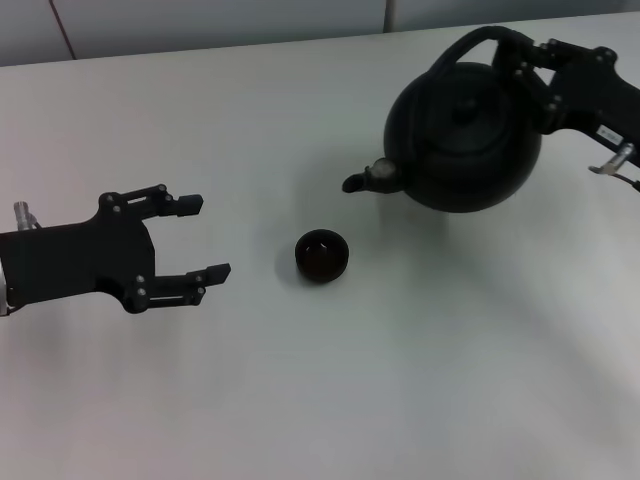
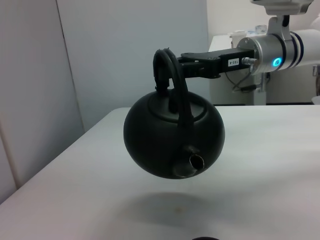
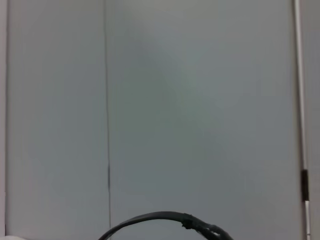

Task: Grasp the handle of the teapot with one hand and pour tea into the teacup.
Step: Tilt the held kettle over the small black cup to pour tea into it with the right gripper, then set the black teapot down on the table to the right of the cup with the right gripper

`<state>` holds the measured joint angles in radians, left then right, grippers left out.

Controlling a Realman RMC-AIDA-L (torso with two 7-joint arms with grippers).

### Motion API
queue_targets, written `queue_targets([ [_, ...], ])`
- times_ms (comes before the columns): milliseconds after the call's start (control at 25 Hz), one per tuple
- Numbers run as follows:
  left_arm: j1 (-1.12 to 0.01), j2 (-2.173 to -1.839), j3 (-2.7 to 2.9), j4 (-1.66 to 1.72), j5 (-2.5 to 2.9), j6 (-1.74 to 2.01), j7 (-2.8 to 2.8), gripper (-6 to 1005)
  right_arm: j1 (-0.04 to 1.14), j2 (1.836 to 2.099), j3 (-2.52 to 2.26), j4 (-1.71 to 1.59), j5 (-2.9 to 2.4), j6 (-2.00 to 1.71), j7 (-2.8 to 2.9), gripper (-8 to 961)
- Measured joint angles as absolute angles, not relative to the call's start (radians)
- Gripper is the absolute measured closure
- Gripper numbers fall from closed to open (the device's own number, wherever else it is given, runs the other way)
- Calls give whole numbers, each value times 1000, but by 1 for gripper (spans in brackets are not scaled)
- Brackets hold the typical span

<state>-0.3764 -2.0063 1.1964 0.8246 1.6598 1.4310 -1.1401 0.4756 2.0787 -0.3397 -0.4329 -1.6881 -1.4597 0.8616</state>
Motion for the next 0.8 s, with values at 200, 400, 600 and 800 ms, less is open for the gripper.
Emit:
queue_targets([
  [200, -372, -2004, 1196, 826, 1660, 1437, -1140, 186, 454, 2078, -339, -433, -1683, -1464, 880, 802],
  [400, -371, -2004, 1203, 826, 1660, 1440, -1140, 186, 450, 2079, -338, -427, -1682, -1458, 945, 802],
  [600, -371, -2003, 1205, 828, 1660, 1442, -1140, 186, 444, 2081, -336, -425, -1667, -1446, 964, 802],
  [800, -361, -2000, 1205, 828, 1660, 1449, -1140, 186, 436, 2079, -325, -426, -1658, -1407, 999, 802],
])
